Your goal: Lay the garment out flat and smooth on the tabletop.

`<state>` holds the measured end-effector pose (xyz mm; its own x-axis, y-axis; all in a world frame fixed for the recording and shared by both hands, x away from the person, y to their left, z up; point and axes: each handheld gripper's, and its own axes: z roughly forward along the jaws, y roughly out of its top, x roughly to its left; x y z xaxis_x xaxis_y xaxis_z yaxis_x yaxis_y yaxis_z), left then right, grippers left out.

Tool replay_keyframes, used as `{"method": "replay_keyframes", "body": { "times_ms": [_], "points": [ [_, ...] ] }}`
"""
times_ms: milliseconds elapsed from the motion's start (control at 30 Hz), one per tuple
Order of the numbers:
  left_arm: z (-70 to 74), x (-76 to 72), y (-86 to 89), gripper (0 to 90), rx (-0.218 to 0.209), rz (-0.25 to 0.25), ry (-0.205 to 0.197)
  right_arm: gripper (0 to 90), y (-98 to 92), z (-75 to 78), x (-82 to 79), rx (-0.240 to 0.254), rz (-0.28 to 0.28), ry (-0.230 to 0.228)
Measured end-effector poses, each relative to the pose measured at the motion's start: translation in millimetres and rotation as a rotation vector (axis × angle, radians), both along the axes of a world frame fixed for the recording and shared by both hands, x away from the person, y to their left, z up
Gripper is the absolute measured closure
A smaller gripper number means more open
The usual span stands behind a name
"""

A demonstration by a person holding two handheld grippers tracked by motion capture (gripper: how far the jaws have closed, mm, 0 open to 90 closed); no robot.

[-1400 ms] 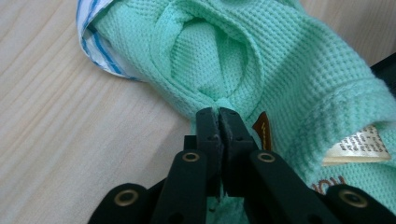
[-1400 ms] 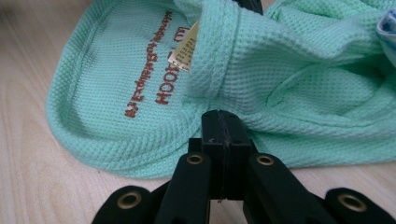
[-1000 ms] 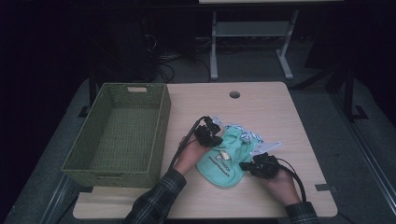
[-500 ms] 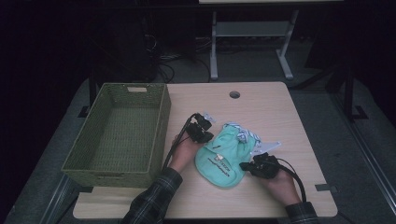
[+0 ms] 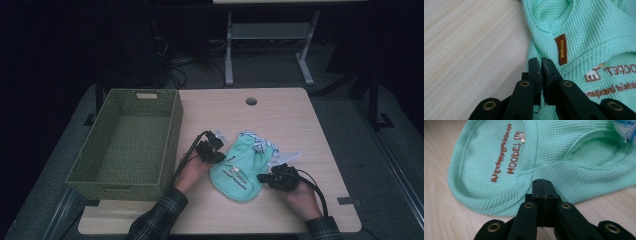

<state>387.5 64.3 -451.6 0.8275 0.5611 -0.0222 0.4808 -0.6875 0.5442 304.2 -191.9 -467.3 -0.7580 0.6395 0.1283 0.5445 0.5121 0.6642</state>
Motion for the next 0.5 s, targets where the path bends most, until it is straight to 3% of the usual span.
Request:
{"method": "replay_keyframes", "body": {
  "times_ms": [300,500],
  "points": [
    [0.4,-22.8,-4.2,86.4,0.005,-0.078,0.002,89.5,-8.2,1.9,1.9,-0.034,-0.021,-0.014],
    [-0.5,-36.8,-2.2,88.5,-0.037,-0.108,0.042,89.5,-13.6,2.6,3.5,-0.045,-0.040,-0.014]
  ]
}}
